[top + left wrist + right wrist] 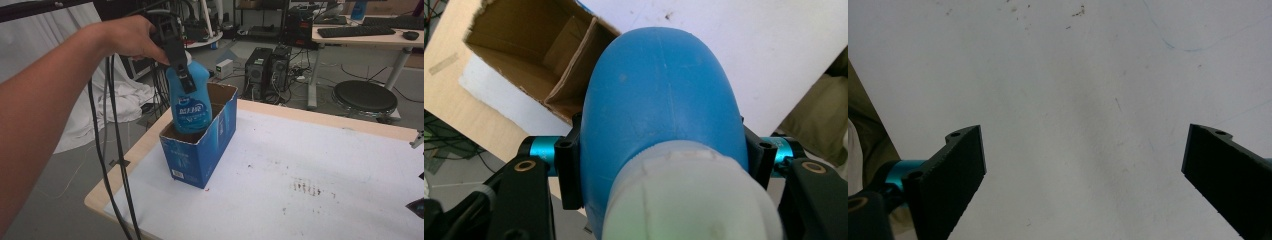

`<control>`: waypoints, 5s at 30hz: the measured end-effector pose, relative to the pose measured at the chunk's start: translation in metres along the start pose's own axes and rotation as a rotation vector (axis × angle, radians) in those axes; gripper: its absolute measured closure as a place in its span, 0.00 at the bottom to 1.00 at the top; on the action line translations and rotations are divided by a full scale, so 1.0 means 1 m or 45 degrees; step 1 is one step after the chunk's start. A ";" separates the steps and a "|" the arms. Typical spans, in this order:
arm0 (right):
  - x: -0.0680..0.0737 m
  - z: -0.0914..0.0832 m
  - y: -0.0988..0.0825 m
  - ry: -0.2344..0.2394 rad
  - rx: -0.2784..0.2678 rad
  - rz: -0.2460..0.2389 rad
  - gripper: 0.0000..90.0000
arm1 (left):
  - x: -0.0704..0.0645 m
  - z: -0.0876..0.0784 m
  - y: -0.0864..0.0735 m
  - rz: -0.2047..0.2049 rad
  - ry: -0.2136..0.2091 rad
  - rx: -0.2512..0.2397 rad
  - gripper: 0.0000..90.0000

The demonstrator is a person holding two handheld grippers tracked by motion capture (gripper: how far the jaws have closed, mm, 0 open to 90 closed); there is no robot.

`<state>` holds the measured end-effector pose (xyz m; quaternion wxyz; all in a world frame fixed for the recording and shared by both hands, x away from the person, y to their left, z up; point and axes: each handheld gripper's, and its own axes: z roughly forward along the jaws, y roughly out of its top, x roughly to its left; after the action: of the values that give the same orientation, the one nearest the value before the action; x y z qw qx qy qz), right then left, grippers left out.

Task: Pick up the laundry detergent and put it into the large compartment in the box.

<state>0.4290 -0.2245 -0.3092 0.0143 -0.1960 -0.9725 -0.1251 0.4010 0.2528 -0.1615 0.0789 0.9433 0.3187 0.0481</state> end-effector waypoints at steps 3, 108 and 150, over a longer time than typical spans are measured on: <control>0.000 0.000 0.000 0.002 0.001 0.000 0.03 | 0.002 0.013 -0.002 0.002 0.003 0.006 0.42; 0.010 -0.008 -0.010 -0.019 -0.066 0.027 0.03 | -0.081 0.059 0.088 0.032 -0.006 -0.217 0.02; 0.020 -0.007 -0.004 -0.052 -0.085 -0.014 0.03 | -0.137 0.145 0.168 0.272 -0.094 -0.114 0.02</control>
<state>0.4089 -0.2227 -0.3019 -0.0126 -0.1935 -0.9689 -0.1536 0.4124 0.0200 -0.2798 0.1272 0.9686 0.2106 0.0356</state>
